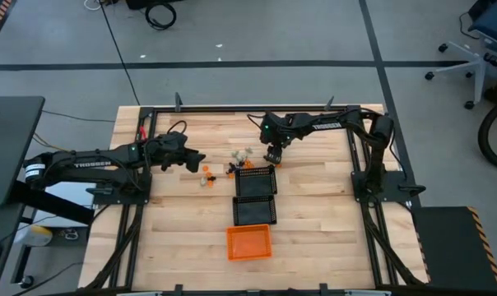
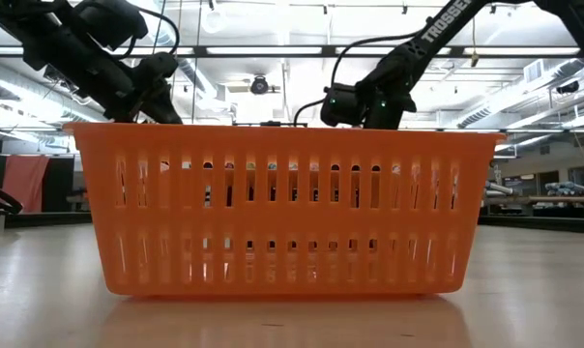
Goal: Sort Halloween decoration
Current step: Put the orange pumpkin toy into the top black bin
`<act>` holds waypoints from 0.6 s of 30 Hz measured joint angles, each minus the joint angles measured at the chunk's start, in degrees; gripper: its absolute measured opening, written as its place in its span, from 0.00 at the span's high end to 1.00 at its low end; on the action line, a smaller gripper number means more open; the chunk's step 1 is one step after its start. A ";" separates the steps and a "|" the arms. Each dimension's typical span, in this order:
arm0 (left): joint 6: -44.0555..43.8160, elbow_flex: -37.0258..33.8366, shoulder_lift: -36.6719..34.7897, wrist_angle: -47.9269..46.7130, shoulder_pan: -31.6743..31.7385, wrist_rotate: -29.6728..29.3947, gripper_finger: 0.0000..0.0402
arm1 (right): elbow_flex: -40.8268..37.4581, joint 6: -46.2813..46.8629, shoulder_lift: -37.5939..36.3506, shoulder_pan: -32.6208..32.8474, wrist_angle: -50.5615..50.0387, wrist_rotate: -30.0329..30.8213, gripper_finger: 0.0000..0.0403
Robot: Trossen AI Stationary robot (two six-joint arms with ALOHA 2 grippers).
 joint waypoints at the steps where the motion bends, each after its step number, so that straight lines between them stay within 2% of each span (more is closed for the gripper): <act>1: 0.00 0.00 0.00 0.19 0.00 0.00 0.44 | 0.00 -0.41 0.00 -0.26 -0.01 -0.62 0.54; 7: -0.80 0.00 0.00 2.40 0.00 -0.02 0.44 | -0.05 -1.46 1.03 -1.86 -0.07 -3.62 0.57; 18: -1.24 0.00 0.00 5.11 -0.07 -0.02 0.44 | -0.09 -7.80 1.84 -0.75 0.07 -2.10 0.63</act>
